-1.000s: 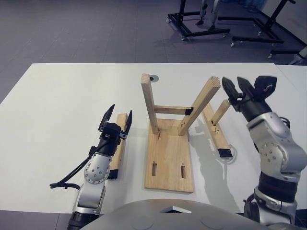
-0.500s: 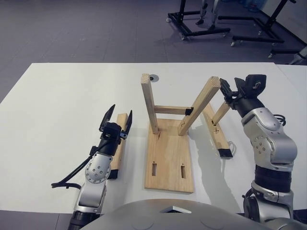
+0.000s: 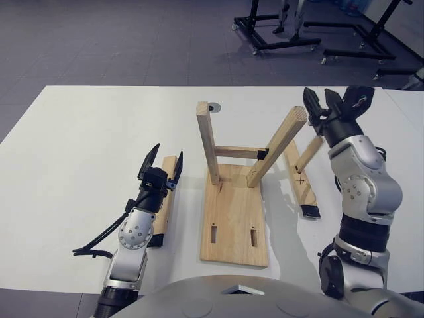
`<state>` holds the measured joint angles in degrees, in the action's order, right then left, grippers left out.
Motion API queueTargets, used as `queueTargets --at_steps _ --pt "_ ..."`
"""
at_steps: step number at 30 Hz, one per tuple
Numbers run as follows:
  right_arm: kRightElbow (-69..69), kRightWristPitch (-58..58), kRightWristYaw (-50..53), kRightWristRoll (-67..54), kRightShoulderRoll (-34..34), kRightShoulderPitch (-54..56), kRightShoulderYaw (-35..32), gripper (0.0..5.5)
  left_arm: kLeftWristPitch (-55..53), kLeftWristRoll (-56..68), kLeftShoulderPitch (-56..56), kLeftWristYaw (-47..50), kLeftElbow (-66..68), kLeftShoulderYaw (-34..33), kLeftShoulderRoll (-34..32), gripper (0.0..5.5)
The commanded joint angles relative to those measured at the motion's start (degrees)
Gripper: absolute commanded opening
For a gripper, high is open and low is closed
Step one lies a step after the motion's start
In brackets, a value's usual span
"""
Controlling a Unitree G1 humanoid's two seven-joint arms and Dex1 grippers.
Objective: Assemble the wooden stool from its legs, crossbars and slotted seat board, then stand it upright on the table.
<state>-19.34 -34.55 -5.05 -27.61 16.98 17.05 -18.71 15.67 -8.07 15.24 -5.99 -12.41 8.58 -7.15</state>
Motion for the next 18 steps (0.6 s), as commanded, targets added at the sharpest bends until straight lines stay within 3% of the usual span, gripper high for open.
queueTargets --at_steps 1,4,8,13,18 --pt "-10.8 -3.8 -0.1 -4.8 0.6 -3.0 -1.1 2.78 0.4 -0.4 1.9 0.6 -1.2 -0.2 -0.1 3.1" --pt "-19.9 -3.5 -5.8 -5.0 4.0 -15.5 0.6 2.78 0.2 -0.7 4.0 1.5 -2.6 -0.2 0.4 3.1" --pt "-17.7 3.6 -13.7 0.7 9.2 -29.7 -3.2 2.78 -0.1 -1.0 8.4 3.3 -4.4 -0.3 1.4 3.1" --pt "-19.5 8.1 -22.1 0.4 8.7 -41.9 0.1 2.78 -0.4 -1.2 9.3 3.4 -5.1 -0.6 1.4 3.1" --pt "-16.3 6.8 -18.9 2.2 6.3 -45.8 0.9 2.78 -0.4 -0.9 8.7 2.9 -4.6 -0.7 0.9 3.1"
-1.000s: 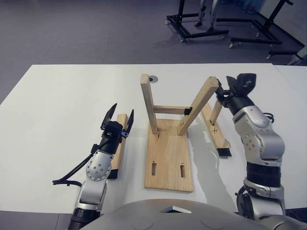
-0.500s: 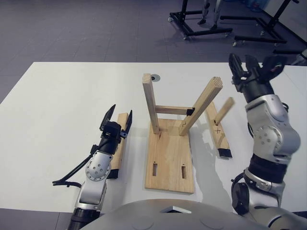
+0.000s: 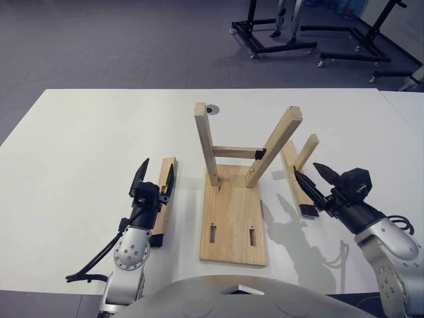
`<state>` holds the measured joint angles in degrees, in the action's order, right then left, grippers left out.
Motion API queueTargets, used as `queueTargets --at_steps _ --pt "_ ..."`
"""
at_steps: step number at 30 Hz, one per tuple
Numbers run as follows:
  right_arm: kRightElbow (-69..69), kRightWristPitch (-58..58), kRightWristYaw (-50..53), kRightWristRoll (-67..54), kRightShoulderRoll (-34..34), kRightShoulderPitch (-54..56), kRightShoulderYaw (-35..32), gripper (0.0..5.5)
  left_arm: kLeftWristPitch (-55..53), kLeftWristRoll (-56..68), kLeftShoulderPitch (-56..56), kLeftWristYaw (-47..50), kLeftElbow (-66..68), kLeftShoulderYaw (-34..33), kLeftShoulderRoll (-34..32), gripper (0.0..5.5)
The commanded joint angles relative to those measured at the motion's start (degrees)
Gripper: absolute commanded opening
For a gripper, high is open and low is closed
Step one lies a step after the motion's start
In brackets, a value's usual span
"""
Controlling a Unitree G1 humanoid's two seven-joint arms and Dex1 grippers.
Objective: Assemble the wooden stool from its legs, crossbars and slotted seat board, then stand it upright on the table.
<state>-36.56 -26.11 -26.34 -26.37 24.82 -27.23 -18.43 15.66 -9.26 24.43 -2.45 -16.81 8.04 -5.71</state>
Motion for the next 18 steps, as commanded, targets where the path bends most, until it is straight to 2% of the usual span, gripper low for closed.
queueTargets --at_steps 1,9,12,18 --pt "0.6 -2.8 3.4 0.7 -2.1 -1.9 1.0 2.98 -0.3 0.3 -0.5 -0.7 0.0 0.0 -0.5 3.1" --pt "6.4 -4.2 9.4 6.2 -3.3 0.5 4.0 4.36 -0.6 0.2 -1.2 -1.2 0.7 0.8 -0.3 3.1" --pt "8.6 -4.6 10.5 8.2 -3.6 0.8 5.3 4.36 -0.8 0.3 -1.5 -1.6 0.7 0.8 -0.4 3.1" --pt "8.0 -19.3 15.6 10.9 -3.2 4.2 9.4 4.36 -1.4 0.3 -2.3 -1.7 0.7 0.7 0.0 3.1"
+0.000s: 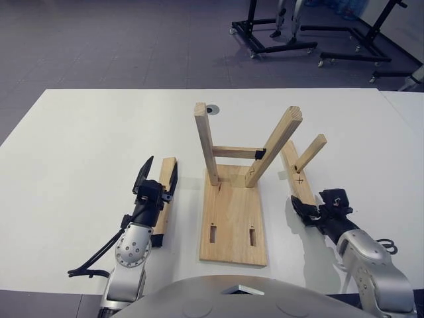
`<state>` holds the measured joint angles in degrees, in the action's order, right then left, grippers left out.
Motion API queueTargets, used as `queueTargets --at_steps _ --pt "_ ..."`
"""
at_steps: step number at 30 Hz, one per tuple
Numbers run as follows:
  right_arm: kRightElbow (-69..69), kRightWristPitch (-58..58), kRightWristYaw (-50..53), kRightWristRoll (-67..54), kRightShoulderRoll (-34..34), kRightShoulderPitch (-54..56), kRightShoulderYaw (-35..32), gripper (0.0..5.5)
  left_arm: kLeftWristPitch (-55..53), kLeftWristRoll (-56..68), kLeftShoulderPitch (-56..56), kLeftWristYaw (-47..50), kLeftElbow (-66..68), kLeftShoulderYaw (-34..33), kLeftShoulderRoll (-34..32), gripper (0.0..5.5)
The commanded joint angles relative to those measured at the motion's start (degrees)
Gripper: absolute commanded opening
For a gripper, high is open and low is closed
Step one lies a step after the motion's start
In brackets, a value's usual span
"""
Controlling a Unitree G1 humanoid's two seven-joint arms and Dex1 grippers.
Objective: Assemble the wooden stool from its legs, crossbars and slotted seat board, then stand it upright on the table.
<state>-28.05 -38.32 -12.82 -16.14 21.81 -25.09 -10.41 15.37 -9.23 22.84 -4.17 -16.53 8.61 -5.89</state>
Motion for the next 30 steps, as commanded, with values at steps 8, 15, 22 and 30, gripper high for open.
queueTargets --at_steps 8,15,22,30 --pt "-7.6 -28.1 6.6 -2.9 -4.3 8.3 -1.9 3.52 -1.4 -0.8 -1.1 1.1 0.5 0.4 1.2 3.1" --pt "-12.6 -39.0 8.1 -2.8 -6.0 9.6 -2.0 2.28 -2.1 0.1 -0.8 0.5 0.1 0.0 0.6 3.1" --pt "-11.8 -39.6 8.3 -1.0 -6.4 11.9 -2.4 2.04 -2.5 0.6 -1.8 -0.3 0.4 -0.2 0.4 3.1" --pt "8.3 -21.7 4.9 -2.4 -8.5 26.2 -12.5 2.04 -3.4 5.0 -4.9 -1.9 0.9 -2.9 -0.3 3.1"
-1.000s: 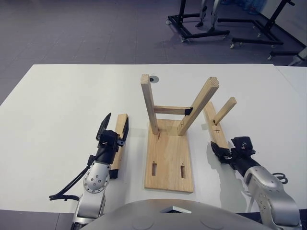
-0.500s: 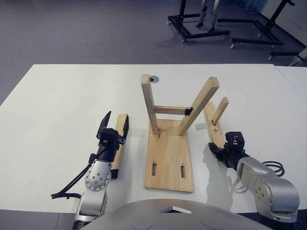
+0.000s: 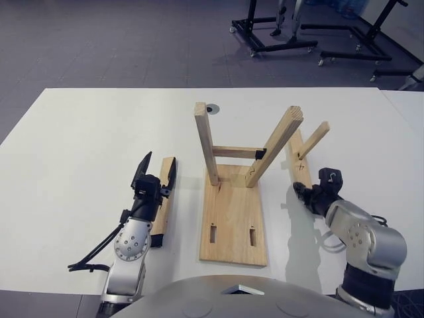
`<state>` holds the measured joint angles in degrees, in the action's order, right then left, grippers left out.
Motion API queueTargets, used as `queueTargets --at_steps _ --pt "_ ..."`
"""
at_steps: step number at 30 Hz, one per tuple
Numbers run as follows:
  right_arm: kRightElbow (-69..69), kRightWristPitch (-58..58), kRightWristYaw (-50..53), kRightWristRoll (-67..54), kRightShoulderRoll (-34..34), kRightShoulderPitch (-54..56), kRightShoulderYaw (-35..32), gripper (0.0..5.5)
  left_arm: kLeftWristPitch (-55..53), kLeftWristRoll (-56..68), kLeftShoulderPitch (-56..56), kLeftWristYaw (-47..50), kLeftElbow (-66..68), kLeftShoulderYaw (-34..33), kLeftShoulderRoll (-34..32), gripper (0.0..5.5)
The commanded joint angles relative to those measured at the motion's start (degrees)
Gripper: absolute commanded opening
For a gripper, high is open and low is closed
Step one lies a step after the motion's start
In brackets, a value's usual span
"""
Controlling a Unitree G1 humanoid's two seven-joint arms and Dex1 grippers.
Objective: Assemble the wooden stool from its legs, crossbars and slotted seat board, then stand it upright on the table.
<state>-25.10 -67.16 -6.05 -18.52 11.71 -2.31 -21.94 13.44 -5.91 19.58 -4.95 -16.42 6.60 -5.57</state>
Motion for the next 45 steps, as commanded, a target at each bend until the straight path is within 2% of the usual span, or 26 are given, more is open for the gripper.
queueTargets --at_steps 1,6,8,10,13,17,21,27,31,33,36,40,45 --pt "7.1 9.8 -2.8 0.0 2.1 3.8 -1.1 2.04 -1.5 2.0 -2.0 -1.4 0.9 -1.1 -0.8 3.1" --pt "13.0 27.9 -5.9 0.5 3.0 9.2 -1.3 2.04 -3.3 6.1 -4.4 -3.0 -0.1 -2.8 -1.1 3.1" --pt "14.2 32.2 -8.0 -2.5 3.4 13.8 -2.4 2.04 -6.6 14.6 -5.5 -9.5 -2.4 -2.6 -3.0 3.1" --pt "12.8 30.3 -13.0 -12.2 3.7 16.5 -6.0 2.04 -13.6 25.0 -7.2 -17.1 -4.6 -2.8 -6.2 3.1" --pt "9.7 26.9 -22.3 -23.7 6.8 17.0 -6.6 2.04 -22.3 37.9 -10.1 -26.4 -8.4 -4.9 -12.1 3.1" --pt "4.9 22.5 -30.5 -33.9 10.3 17.3 -3.1 2.04 -30.9 54.4 -16.0 -26.2 -15.2 -11.5 -15.5 3.1" --pt "0.9 20.7 -32.4 -44.1 11.4 18.5 -3.1 2.04 -34.0 64.3 -16.3 -28.1 -18.8 -15.3 -17.6 3.1" --pt "1.3 24.4 -33.2 -43.3 13.9 16.1 -2.9 2.04 -34.8 66.6 -15.6 -28.8 -17.9 -18.1 -18.7 3.1" --pt "-4.8 22.5 -33.9 -51.7 14.6 11.3 -3.0 2.04 -36.8 73.7 -16.0 -28.4 -18.2 -22.0 -20.2 3.1" --pt "-9.7 19.6 -36.5 -58.8 17.3 5.9 -2.4 2.04 -38.0 79.0 -11.7 -34.2 -21.2 -23.5 -21.7 3.1" --pt "-13.4 17.7 -40.6 -61.1 19.9 -1.3 -0.4 2.04 -41.4 82.4 -3.8 -42.4 -23.0 -23.4 -24.2 3.1" --pt "-11.2 19.0 -46.4 -54.4 21.6 -5.5 5.9 2.04 -43.9 76.6 -0.2 -46.5 -18.5 -17.1 -24.4 3.1" --pt "-5.2 22.5 -50.4 -48.0 20.3 -4.4 11.8 2.04 -41.0 64.0 -10.6 -53.7 -5.2 -8.7 -23.1 3.1"
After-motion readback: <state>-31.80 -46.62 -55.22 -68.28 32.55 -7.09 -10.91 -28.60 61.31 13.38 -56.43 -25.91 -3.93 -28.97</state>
